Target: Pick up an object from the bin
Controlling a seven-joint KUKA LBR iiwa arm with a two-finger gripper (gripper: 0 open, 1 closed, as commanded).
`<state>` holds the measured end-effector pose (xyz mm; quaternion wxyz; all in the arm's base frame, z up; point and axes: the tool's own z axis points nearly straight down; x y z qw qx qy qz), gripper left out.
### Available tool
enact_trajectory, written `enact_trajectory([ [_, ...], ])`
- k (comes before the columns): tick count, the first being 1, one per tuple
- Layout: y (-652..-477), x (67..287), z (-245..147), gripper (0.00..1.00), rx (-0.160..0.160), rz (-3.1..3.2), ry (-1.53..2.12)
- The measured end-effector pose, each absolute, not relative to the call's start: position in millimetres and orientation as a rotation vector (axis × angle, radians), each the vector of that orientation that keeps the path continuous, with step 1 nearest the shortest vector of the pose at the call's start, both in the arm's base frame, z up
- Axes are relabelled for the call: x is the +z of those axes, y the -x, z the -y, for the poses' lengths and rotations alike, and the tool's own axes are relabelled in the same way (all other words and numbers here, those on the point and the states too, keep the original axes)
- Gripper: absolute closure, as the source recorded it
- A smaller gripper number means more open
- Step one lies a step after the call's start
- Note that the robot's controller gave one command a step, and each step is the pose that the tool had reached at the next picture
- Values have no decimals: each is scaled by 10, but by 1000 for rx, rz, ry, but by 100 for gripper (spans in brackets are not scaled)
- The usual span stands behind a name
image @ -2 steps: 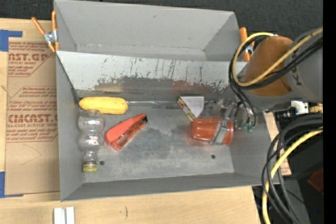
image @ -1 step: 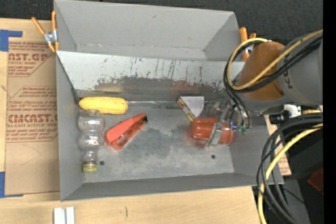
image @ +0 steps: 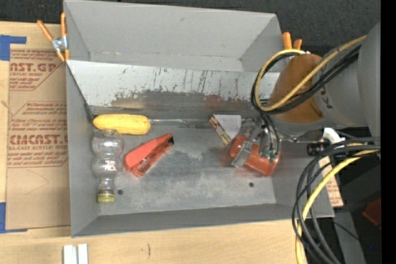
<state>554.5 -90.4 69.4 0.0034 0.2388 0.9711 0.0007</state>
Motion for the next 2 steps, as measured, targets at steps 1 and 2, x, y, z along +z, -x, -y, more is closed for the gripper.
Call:
enact_trajectory([
  [1, -5545, 694, 905, 100, 2, -3044, -749],
  [2, -5922, 1001, 801, 100, -1, -3113, -339],
])
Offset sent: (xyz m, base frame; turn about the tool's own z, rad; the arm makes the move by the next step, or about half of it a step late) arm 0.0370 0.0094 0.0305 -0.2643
